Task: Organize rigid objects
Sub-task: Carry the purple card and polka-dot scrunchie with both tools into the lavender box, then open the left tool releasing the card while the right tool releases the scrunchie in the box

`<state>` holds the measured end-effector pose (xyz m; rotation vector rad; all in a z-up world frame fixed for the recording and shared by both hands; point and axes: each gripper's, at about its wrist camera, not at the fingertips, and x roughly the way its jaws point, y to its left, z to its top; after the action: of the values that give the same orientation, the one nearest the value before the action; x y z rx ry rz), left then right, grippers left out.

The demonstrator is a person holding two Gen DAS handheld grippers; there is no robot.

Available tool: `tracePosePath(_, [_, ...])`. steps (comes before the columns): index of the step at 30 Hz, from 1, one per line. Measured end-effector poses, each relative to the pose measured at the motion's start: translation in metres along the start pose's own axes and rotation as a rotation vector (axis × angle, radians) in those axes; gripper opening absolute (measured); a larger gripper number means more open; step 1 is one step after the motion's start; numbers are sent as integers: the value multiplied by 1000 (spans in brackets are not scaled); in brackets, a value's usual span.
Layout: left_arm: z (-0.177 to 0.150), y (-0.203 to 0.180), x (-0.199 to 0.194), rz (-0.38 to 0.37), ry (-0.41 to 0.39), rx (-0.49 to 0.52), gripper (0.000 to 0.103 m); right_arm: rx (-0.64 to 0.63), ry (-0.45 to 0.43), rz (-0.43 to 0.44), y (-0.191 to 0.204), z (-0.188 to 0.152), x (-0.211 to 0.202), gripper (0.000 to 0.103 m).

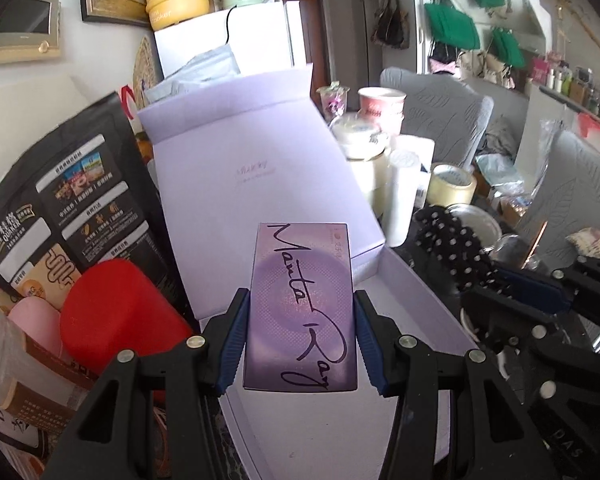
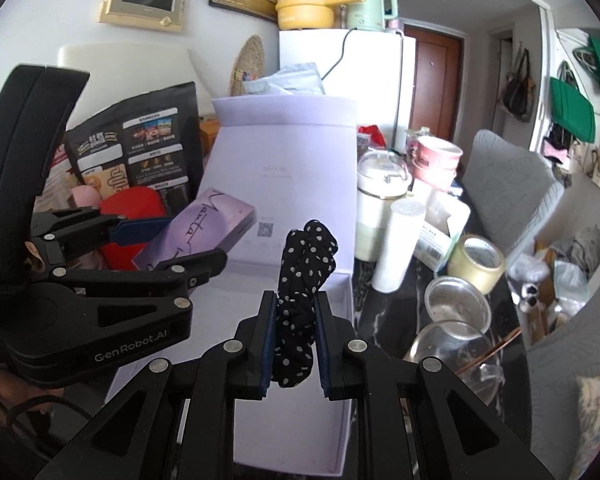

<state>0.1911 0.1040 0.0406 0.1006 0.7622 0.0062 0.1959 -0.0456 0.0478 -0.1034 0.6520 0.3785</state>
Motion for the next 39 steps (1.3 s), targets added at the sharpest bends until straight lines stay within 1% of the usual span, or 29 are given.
tracePosePath(2, [-1, 1, 9, 1, 26, -5, 50, 2, 19, 2, -1, -1, 8, 18])
tracePosePath(5, [-4, -2, 20, 27, 55, 21, 50, 8, 53, -3, -2, -5, 19, 18])
tracePosePath(10, [-8, -5, 35, 9, 107, 27, 50, 4, 80, -9, -2, -8, 30, 18])
tracePosePath(15, [-13, -8, 49, 12, 150, 28, 50, 0, 111, -17, -1, -12, 41, 18])
tracePosePath(19, [-16, -8, 57, 26, 168, 34, 50, -4, 134, -26, 0, -15, 49, 18])
tracePosePath(27, [-19, -2, 69, 42, 212, 11, 50, 1, 159, -35, 0, -19, 59, 20])
tracePosePath(34, [-18, 4, 71, 76, 257, -26, 50, 14, 176, -51, -2, -19, 61, 21])
tracePosePath(36, [-19, 6, 71, 76, 272, -34, 50, 23, 180, -53, -3, -19, 60, 29])
tracePosePath(39, [-20, 7, 69, 83, 285, -30, 50, 28, 179, -52, -4, -18, 59, 31])
